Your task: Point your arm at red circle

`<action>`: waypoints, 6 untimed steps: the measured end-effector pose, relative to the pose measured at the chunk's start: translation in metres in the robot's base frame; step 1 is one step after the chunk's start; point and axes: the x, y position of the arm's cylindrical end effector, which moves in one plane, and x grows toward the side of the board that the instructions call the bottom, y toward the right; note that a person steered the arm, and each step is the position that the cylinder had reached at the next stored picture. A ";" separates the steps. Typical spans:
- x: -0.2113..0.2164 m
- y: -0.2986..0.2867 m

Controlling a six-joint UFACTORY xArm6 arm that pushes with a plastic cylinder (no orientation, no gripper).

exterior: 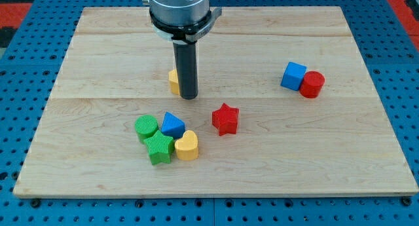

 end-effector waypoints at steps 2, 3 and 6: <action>-0.022 0.070; -0.023 0.095; 0.027 0.103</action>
